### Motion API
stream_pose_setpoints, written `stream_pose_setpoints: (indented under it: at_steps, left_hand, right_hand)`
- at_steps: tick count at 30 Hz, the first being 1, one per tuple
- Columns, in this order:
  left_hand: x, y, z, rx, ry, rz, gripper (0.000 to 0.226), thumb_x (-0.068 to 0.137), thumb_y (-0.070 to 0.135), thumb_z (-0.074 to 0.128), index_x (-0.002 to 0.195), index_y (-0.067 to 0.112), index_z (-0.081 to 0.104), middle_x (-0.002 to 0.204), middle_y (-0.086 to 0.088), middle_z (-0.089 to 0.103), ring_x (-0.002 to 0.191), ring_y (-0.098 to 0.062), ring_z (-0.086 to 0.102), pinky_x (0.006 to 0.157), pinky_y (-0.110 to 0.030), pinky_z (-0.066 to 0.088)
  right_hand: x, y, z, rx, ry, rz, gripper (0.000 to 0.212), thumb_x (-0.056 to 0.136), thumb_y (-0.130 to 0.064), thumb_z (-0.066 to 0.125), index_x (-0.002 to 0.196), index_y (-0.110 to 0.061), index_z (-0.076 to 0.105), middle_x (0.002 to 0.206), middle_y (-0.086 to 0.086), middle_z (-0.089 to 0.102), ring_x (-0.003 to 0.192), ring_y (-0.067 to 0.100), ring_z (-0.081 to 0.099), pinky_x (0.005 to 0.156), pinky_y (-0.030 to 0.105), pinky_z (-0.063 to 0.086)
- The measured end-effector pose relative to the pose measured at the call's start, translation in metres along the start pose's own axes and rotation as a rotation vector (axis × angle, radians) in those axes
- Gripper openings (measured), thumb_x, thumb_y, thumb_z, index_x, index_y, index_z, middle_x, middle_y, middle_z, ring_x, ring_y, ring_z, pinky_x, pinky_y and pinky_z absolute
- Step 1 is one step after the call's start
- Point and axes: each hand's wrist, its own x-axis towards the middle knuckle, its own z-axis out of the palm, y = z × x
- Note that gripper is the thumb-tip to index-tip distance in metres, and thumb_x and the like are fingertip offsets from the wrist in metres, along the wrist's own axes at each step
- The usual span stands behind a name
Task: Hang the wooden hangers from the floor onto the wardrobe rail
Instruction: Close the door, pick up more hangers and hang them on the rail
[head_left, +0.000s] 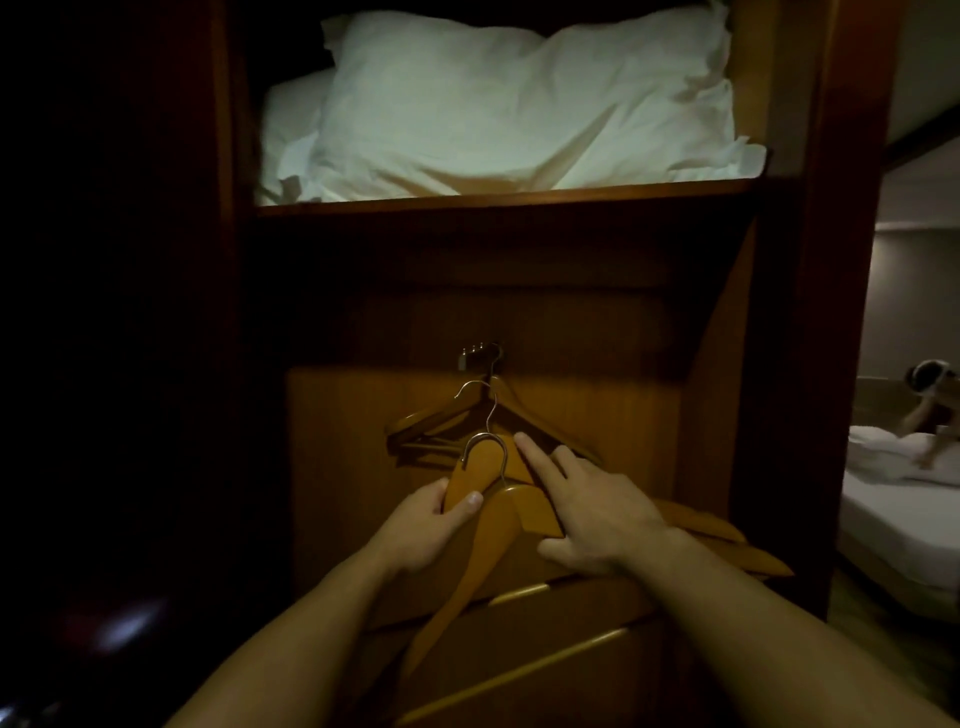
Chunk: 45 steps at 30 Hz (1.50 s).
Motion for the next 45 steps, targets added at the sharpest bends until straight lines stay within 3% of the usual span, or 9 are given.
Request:
stream_pose_setpoints:
  at_steps: [9, 16, 21, 27, 30, 32, 34, 39, 45]
  left_hand:
    - [0.102, -0.015, -0.019, 0.083, -0.051, 0.060, 0.041, 0.089, 0.062, 0.051, 0.108, 0.027, 0.062, 0.096, 0.006, 0.070, 0.085, -0.010, 0.067, 0.076, -0.029, 0.050]
    - [0.187, -0.031, -0.050, 0.160, -0.068, 0.103, 0.045, 0.086, 0.065, 0.058, 0.110, 0.028, 0.066, 0.101, 0.006, 0.075, 0.095, -0.012, 0.070, 0.092, -0.043, 0.056]
    - [0.231, -0.042, -0.053, 0.201, -0.099, 0.127, 0.077, 0.069, 0.086, 0.054, 0.115, 0.025, 0.065, 0.102, 0.007, 0.073, 0.095, -0.010, 0.068, 0.091, -0.040, 0.054]
    - [0.280, -0.044, -0.043, 0.222, -0.074, 0.093, 0.042, 0.091, 0.063, 0.053, 0.104, 0.023, 0.060, 0.069, 0.011, 0.058, 0.060, -0.004, 0.056, 0.059, -0.023, 0.043]
    - [0.301, -0.055, -0.044, 0.167, -0.059, 0.078, 0.059, 0.083, 0.072, 0.055, 0.123, 0.029, 0.058, 0.097, 0.010, 0.067, 0.089, -0.009, 0.064, 0.083, -0.033, 0.052]
    - [0.310, -0.059, -0.047, 0.137, -0.044, 0.081, 0.042, 0.084, 0.068, 0.058, 0.114, 0.039, 0.058, 0.108, 0.012, 0.067, 0.101, -0.012, 0.064, 0.098, -0.042, 0.049]
    - [0.318, -0.059, -0.050, 0.191, -0.069, 0.118, 0.028, 0.088, 0.062, 0.053, 0.108, 0.042, 0.054, 0.108, 0.014, 0.066, 0.103, -0.010, 0.064, 0.101, -0.041, 0.048]
    - [0.341, -0.060, -0.051, 0.295, -0.051, 0.088, 0.033, 0.092, 0.062, 0.046, 0.117, 0.040, 0.042, 0.112, 0.004, 0.061, 0.096, -0.012, 0.060, 0.092, -0.033, 0.047]
    - [0.357, -0.083, -0.054, 0.219, -0.014, -0.019, 0.033, 0.085, 0.072, 0.046, 0.096, 0.043, 0.058, 0.109, 0.007, 0.067, 0.101, -0.014, 0.064, 0.098, -0.039, 0.048]
  right_hand:
    - [0.059, 0.024, 0.014, -0.039, 0.054, 0.120, 0.111, 0.086, -0.046, 0.068, 0.150, -0.044, -0.023, 0.144, 0.008, 0.036, 0.120, 0.030, 0.052, 0.094, 0.044, 0.051]
    - [0.121, 0.037, 0.024, -0.033, 0.080, 0.242, 0.109, 0.090, -0.036, 0.067, 0.153, -0.041, -0.021, 0.138, 0.008, 0.042, 0.110, 0.028, 0.057, 0.087, 0.039, 0.054]
    - [0.151, 0.061, 0.036, -0.047, 0.123, 0.300, 0.097, 0.090, -0.033, 0.064, 0.151, -0.047, -0.011, 0.126, 0.005, 0.053, 0.107, 0.030, 0.060, 0.085, 0.044, 0.055]
    - [0.186, 0.095, 0.042, -0.060, 0.140, 0.314, 0.095, 0.091, -0.028, 0.065, 0.153, -0.046, -0.004, 0.123, 0.006, 0.054, 0.107, 0.030, 0.060, 0.083, 0.041, 0.054]
    - [0.206, 0.110, 0.050, -0.049, 0.142, 0.284, 0.094, 0.091, -0.026, 0.065, 0.153, -0.047, -0.003, 0.123, 0.005, 0.054, 0.105, 0.029, 0.060, 0.082, 0.040, 0.053]
    - [0.220, 0.118, 0.058, -0.029, 0.143, 0.263, 0.093, 0.091, -0.025, 0.066, 0.152, -0.046, -0.001, 0.124, 0.005, 0.055, 0.106, 0.029, 0.060, 0.084, 0.040, 0.053]
    - [0.235, 0.125, 0.065, -0.025, 0.139, 0.248, 0.092, 0.091, -0.026, 0.065, 0.152, -0.045, -0.001, 0.126, 0.006, 0.055, 0.108, 0.029, 0.059, 0.085, 0.040, 0.053]
    - [0.265, 0.144, 0.081, -0.003, 0.115, 0.233, 0.093, 0.092, -0.025, 0.065, 0.154, -0.044, -0.001, 0.132, 0.007, 0.052, 0.114, 0.031, 0.057, 0.089, 0.041, 0.052]
    - [0.287, 0.151, 0.098, 0.012, 0.118, 0.185, 0.092, 0.091, -0.025, 0.064, 0.152, -0.046, -0.001, 0.128, 0.007, 0.053, 0.110, 0.031, 0.058, 0.086, 0.042, 0.053]
